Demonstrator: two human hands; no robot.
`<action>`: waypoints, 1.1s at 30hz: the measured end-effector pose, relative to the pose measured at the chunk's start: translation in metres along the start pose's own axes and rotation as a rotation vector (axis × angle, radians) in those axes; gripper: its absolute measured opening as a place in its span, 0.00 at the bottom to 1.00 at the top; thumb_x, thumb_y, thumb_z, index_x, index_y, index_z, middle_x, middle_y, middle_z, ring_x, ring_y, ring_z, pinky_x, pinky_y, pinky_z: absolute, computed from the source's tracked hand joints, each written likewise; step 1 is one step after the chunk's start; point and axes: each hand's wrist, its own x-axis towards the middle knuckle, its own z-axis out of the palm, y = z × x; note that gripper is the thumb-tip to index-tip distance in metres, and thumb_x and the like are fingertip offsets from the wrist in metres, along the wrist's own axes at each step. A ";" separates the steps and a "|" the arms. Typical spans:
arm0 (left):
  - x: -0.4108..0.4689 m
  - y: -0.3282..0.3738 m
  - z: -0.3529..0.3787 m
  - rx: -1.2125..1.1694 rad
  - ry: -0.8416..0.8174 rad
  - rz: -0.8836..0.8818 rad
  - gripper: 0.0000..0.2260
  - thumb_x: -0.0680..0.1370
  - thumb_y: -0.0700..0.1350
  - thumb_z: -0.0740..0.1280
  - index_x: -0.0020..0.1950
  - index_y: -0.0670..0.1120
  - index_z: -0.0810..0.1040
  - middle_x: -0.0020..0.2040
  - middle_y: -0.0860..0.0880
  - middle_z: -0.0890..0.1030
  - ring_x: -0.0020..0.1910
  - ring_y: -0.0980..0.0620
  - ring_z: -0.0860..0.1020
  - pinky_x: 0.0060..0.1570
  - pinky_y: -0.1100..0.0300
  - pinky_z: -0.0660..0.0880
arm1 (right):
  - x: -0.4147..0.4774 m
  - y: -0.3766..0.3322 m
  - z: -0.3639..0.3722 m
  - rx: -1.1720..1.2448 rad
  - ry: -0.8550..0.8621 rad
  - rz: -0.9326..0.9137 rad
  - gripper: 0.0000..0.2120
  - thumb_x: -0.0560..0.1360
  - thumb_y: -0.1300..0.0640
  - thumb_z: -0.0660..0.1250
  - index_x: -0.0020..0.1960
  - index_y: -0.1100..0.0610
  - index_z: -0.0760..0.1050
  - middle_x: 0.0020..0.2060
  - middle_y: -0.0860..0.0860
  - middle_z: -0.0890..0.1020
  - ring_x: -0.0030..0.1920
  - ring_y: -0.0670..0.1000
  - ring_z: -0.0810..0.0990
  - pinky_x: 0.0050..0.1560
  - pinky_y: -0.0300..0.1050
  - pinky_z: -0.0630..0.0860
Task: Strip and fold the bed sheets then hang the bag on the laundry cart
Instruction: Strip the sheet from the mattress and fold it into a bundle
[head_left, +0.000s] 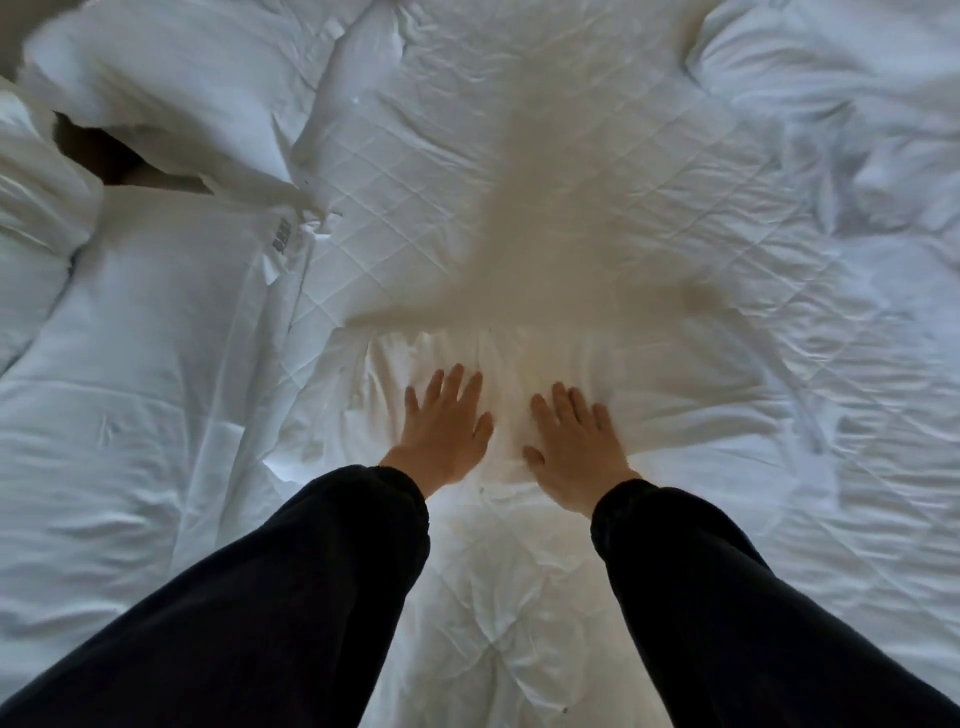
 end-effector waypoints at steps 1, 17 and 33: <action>-0.006 0.004 -0.011 -0.021 0.016 0.030 0.25 0.83 0.54 0.49 0.78 0.48 0.50 0.78 0.46 0.51 0.77 0.45 0.51 0.74 0.42 0.49 | -0.010 0.004 -0.009 -0.008 0.009 -0.002 0.30 0.81 0.47 0.51 0.78 0.55 0.45 0.77 0.58 0.48 0.76 0.59 0.48 0.75 0.56 0.48; -0.184 0.134 -0.147 -0.530 0.214 0.493 0.17 0.81 0.45 0.61 0.69 0.46 0.71 0.66 0.50 0.74 0.64 0.52 0.73 0.61 0.61 0.67 | -0.267 0.005 -0.140 0.659 0.326 0.401 0.23 0.80 0.52 0.58 0.74 0.55 0.62 0.70 0.53 0.70 0.69 0.52 0.68 0.67 0.44 0.61; -0.379 0.307 -0.219 -1.370 -0.220 0.268 0.16 0.72 0.50 0.63 0.57 0.48 0.78 0.55 0.47 0.82 0.56 0.49 0.80 0.57 0.48 0.73 | -0.586 0.074 -0.160 1.655 1.005 0.814 0.12 0.79 0.62 0.62 0.60 0.52 0.74 0.62 0.56 0.78 0.63 0.54 0.75 0.68 0.55 0.68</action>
